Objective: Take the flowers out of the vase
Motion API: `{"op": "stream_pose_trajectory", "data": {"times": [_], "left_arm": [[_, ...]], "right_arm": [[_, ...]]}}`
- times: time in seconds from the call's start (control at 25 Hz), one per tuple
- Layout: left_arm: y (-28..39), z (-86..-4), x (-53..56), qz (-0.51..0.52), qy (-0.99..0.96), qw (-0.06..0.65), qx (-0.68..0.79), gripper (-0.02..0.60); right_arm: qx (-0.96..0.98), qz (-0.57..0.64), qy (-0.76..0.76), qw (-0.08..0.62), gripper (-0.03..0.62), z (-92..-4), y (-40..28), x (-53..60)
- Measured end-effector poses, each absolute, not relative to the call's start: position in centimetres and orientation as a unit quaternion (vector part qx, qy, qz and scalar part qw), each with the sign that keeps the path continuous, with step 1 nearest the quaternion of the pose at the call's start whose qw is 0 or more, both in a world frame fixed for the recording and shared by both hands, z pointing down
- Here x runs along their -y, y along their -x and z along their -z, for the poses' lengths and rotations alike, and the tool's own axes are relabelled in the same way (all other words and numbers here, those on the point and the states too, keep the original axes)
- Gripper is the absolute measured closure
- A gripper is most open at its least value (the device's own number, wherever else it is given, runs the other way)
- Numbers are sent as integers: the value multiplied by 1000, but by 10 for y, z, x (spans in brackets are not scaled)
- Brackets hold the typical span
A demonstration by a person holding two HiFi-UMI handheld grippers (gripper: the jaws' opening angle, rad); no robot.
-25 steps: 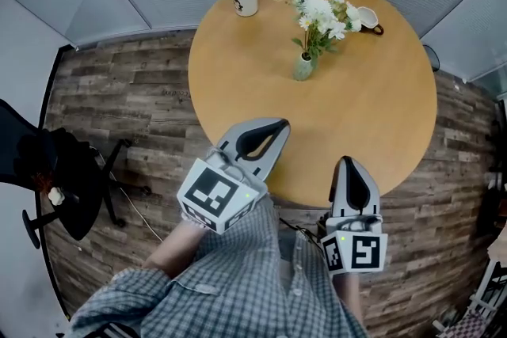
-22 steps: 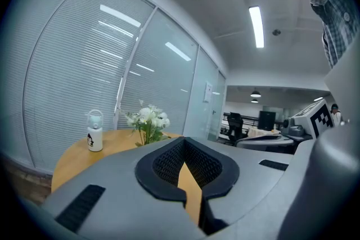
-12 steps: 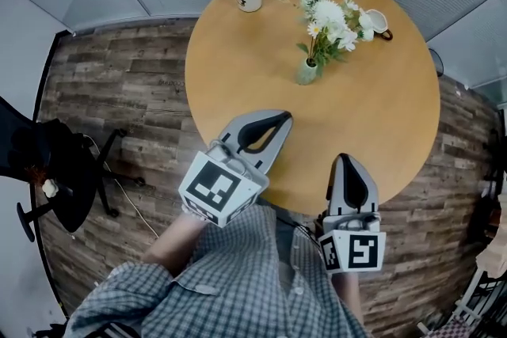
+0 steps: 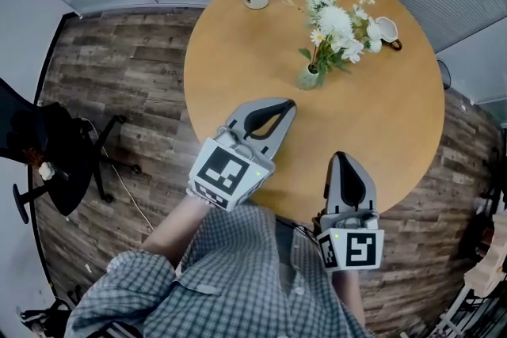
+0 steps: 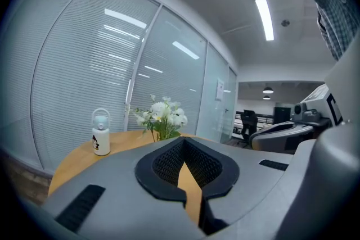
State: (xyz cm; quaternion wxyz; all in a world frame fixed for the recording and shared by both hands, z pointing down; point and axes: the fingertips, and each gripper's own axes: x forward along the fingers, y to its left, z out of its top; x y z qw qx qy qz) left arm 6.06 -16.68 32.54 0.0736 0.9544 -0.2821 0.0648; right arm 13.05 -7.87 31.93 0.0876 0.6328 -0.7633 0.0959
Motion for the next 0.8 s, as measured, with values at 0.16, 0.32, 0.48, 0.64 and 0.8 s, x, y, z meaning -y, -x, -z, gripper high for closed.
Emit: {"op": "stream_pose_trajectory", "data": {"times": [0.16,0.32,0.48,0.64,0.8], "left_arm": [[-70,-337,185,-71,-949,64,300,574],[-78,-353,201,-89,-944,52,312,574],[-82,-369,218,-97,-937,56,331,572],[-87,-386,231,-110,-933,59,337,560],[-98,-407,238,-135,-933,54,330,521]], "right_arm": [[770,-98,-624,95,585,-325,-136,88],[773,-102,-619,97,584,-330,-139,97],[775,-105,-615,102,583,-334,-142,105],[775,-108,-613,108,585,-337,-144,109],[775,-112,-612,112,585,-341,-148,114]]}}
